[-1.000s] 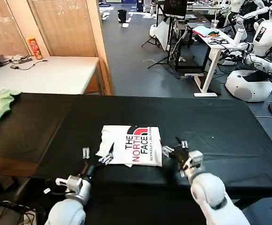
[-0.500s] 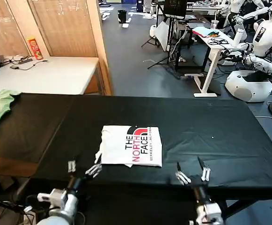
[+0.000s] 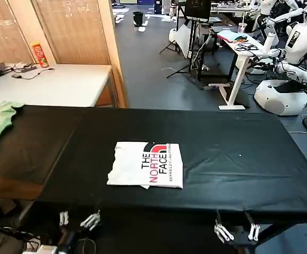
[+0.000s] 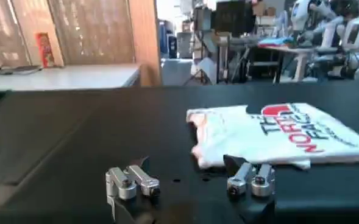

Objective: Fold and organize the clothes.

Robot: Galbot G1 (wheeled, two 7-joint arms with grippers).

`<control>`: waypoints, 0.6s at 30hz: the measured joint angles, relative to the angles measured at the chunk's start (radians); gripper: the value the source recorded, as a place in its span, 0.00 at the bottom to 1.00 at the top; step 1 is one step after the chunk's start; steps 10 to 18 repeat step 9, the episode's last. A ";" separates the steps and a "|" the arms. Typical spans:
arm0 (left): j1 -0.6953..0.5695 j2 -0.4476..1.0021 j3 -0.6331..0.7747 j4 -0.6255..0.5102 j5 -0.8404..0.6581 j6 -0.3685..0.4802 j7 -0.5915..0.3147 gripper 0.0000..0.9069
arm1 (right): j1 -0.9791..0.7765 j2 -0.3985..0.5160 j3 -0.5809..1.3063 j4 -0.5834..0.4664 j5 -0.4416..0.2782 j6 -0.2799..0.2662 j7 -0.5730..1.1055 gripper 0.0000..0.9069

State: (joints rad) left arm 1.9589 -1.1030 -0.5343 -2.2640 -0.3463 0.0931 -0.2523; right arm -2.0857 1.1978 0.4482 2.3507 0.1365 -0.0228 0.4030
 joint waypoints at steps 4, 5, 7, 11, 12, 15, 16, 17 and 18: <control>0.032 -0.002 -0.012 0.002 0.000 -0.006 0.002 0.97 | -0.041 0.000 0.003 0.028 0.019 -0.019 0.007 0.97; 0.036 -0.002 -0.014 0.002 0.000 -0.006 0.002 0.97 | -0.047 0.000 0.003 0.031 0.019 -0.019 0.007 0.97; 0.039 -0.001 -0.015 0.001 0.000 -0.006 0.004 0.97 | -0.055 0.000 0.003 0.036 0.019 -0.020 0.007 0.97; 0.040 -0.001 -0.016 -0.001 0.000 -0.005 0.005 0.97 | -0.060 0.000 0.003 0.039 0.019 -0.020 0.006 0.97; 0.040 -0.001 -0.016 -0.001 0.000 -0.005 0.005 0.97 | -0.060 0.000 0.003 0.039 0.019 -0.020 0.006 0.97; 0.040 -0.001 -0.016 -0.001 0.000 -0.005 0.005 0.97 | -0.060 0.000 0.003 0.039 0.019 -0.020 0.006 0.97; 0.040 -0.001 -0.016 -0.001 0.000 -0.005 0.005 0.97 | -0.060 0.000 0.003 0.039 0.019 -0.020 0.006 0.97; 0.040 -0.001 -0.016 -0.001 0.000 -0.005 0.005 0.97 | -0.060 0.000 0.003 0.039 0.019 -0.020 0.006 0.97; 0.040 -0.001 -0.016 -0.001 0.000 -0.005 0.005 0.97 | -0.060 0.000 0.003 0.039 0.019 -0.020 0.006 0.97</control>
